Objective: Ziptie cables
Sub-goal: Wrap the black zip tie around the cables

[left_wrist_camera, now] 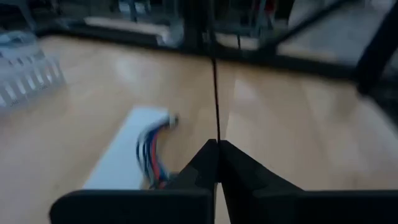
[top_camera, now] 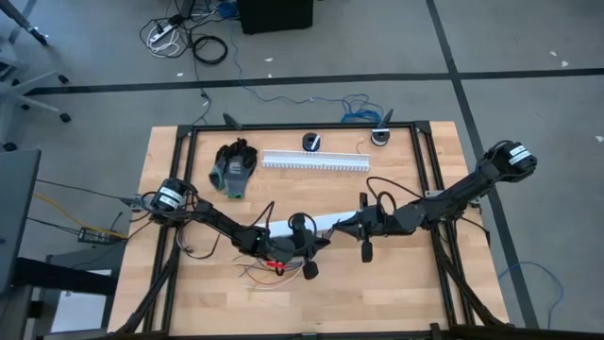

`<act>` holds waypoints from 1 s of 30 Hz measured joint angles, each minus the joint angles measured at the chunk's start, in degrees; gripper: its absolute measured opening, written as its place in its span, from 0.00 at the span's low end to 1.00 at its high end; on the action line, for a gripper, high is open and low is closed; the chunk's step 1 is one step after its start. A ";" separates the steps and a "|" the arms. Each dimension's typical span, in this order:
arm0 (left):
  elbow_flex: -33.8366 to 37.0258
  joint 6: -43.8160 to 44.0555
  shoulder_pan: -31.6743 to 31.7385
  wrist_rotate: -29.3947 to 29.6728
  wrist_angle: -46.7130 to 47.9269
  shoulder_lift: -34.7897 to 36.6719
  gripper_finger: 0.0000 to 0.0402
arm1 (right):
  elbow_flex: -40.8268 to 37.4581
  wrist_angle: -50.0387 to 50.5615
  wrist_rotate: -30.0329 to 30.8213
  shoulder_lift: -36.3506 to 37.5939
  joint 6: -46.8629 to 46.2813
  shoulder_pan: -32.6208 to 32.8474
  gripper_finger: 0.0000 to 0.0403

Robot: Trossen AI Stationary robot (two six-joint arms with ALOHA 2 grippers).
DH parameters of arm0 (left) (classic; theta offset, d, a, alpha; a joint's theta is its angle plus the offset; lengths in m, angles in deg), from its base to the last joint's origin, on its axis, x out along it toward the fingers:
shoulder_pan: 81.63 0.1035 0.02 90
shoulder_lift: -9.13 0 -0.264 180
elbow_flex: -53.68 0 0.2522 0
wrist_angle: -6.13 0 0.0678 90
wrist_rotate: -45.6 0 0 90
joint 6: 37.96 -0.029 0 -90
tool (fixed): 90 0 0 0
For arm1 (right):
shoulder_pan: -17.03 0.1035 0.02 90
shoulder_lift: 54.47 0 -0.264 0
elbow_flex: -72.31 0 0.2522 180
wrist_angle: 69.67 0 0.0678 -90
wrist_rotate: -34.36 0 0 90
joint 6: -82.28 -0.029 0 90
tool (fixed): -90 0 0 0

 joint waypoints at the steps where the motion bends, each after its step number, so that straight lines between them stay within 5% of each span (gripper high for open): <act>1: 0.12 -0.26 -0.04 -0.32 0.57 -0.22 0.04 | 0.18 -0.64 0.00 0.14 0.00 0.00 0.00; 11: -0.02 -0.07 0.00 0.13 -0.23 0.01 0.13 | -0.01 0.35 -0.63 -0.03 -0.04 0.02 0.00; 30: -0.20 0.04 0.06 0.56 0.91 0.27 0.13 | -0.23 0.05 -2.23 0.73 0.55 0.04 0.00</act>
